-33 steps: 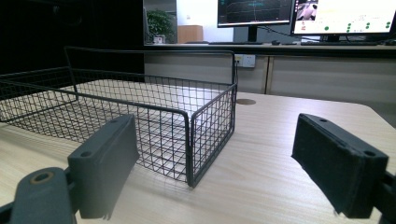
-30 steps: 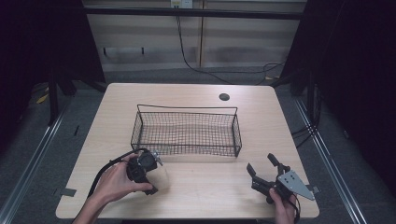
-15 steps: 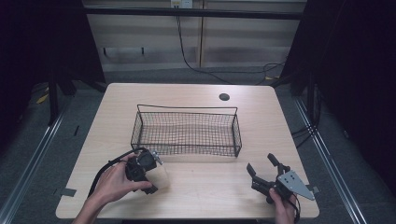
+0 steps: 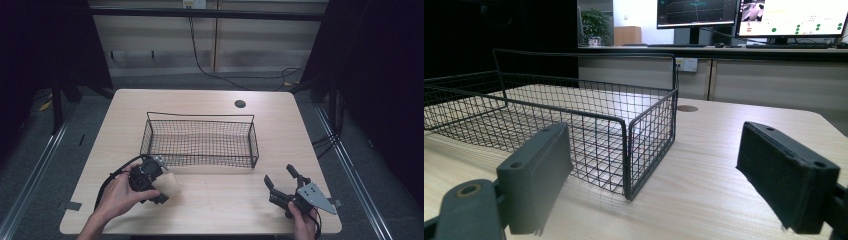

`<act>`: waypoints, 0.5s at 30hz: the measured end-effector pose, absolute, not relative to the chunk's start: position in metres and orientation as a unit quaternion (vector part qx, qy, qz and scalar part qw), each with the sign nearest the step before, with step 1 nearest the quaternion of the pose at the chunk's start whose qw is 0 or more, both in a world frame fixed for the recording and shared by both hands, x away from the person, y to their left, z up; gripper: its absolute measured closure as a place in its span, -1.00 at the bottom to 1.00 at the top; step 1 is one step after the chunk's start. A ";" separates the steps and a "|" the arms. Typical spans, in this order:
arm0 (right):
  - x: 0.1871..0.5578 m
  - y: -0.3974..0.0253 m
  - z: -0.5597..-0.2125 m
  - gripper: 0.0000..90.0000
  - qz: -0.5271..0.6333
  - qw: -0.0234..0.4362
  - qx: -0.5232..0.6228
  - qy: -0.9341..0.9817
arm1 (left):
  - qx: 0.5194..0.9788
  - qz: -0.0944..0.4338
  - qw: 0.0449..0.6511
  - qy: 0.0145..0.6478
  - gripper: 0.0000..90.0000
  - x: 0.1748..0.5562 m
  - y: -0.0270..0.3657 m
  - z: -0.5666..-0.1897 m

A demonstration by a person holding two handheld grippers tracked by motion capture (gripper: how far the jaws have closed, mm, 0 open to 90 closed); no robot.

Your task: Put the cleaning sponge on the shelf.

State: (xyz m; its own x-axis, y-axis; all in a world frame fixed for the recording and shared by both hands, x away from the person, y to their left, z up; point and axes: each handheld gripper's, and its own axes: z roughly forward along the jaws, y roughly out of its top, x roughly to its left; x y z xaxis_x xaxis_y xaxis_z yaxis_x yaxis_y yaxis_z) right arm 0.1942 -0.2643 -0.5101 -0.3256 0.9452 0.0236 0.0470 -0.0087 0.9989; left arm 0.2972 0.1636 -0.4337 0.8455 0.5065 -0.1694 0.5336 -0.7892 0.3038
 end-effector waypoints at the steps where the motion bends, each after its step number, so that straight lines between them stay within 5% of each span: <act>1: 0.194 -0.264 -0.510 -0.70 0.569 0.395 0.426 0.583 | 0.942 -0.042 0.176 0.281 -0.42 0.298 0.165 -0.432; 15: 0.194 -0.264 -0.510 -0.70 0.568 0.396 0.426 0.582 | 0.920 -0.052 0.215 0.325 -0.42 0.297 0.175 -0.422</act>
State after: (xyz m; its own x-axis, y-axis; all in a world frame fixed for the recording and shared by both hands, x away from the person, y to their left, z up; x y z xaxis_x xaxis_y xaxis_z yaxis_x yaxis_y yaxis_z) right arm 0.1940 -0.2643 -0.5102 -0.3239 0.9458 0.0239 0.0465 -0.0093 0.9989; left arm 0.2973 0.1751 -0.4224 0.7837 0.5749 -0.2351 0.6196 -0.6969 0.3611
